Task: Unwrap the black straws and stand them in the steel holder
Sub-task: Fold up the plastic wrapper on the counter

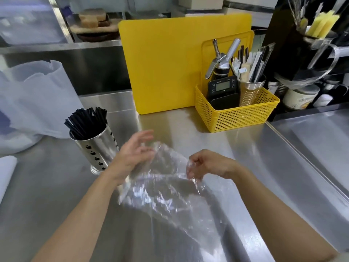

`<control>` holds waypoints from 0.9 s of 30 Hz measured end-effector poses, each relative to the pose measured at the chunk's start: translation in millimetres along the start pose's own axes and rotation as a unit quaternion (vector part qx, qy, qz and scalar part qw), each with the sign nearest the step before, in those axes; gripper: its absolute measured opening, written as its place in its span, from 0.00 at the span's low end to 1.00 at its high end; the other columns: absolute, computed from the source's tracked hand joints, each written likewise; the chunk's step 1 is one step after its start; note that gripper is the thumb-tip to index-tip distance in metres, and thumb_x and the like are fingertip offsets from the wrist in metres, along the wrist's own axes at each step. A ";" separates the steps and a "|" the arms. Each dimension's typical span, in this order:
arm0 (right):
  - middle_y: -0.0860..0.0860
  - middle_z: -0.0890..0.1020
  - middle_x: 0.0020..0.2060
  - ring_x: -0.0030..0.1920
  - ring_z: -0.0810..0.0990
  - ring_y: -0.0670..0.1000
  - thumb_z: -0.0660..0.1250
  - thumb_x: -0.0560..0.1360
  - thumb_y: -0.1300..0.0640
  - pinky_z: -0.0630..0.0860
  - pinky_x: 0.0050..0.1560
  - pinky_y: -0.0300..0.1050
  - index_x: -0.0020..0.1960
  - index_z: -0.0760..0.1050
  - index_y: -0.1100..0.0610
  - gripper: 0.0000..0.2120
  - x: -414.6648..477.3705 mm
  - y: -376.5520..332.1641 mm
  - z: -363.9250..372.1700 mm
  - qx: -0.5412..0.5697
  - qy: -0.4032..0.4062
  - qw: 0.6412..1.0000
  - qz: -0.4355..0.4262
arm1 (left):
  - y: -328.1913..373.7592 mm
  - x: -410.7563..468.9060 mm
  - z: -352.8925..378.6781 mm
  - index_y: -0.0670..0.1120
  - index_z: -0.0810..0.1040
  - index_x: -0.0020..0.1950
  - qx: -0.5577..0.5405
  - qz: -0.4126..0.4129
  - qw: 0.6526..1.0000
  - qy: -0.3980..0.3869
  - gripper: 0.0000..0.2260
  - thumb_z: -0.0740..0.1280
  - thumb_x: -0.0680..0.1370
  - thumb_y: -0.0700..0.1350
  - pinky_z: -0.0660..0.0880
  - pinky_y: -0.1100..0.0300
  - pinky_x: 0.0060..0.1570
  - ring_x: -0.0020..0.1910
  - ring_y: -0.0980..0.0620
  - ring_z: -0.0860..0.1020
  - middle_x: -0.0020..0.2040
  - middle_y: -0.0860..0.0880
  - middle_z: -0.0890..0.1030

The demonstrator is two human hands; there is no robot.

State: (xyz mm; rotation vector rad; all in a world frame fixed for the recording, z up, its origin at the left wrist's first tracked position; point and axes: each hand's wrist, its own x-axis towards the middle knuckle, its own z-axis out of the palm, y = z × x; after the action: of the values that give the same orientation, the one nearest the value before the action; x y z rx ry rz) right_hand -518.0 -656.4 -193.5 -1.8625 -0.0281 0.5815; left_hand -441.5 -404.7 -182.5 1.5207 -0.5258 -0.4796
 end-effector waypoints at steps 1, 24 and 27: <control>0.47 0.83 0.29 0.30 0.79 0.48 0.71 0.69 0.70 0.78 0.35 0.41 0.47 0.74 0.75 0.11 -1.2 -2.4 -1.0 0.023 0.039 0.999 -0.018 | 1.5 -0.7 -4.4 0.54 0.76 0.57 -0.057 -0.020 0.997 0.043 0.25 0.77 0.61 0.49 0.78 0.59 0.48 0.48 0.54 0.80 0.54 0.52 0.80; 0.54 0.83 0.34 0.33 0.80 0.52 0.70 0.70 0.66 0.72 0.35 0.44 0.45 0.79 0.57 0.06 5.1 -8.5 48.2 0.236 0.241 0.941 0.000 | -5.7 -30.5 12.9 0.43 0.75 0.45 -0.019 -0.218 0.964 0.152 0.06 0.71 0.72 0.39 0.68 0.56 0.45 0.41 0.55 0.73 0.40 0.51 0.76; 0.53 0.83 0.33 0.31 0.80 0.48 0.67 0.72 0.69 0.75 0.28 0.40 0.51 0.78 0.56 0.12 -4.0 -6.5 47.1 0.255 0.154 0.955 0.001 | 1.8 -37.9 8.3 0.50 0.71 0.41 -0.004 -0.195 0.975 0.110 0.07 0.67 0.76 0.43 0.64 0.58 0.53 0.40 0.60 0.70 0.35 0.59 0.75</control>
State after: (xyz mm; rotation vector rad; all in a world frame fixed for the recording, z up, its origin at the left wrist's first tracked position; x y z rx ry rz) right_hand -538.8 -613.7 -198.0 -1.4255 0.3042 0.2583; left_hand -476.8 -388.6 -181.7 1.6505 -0.0498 -0.6039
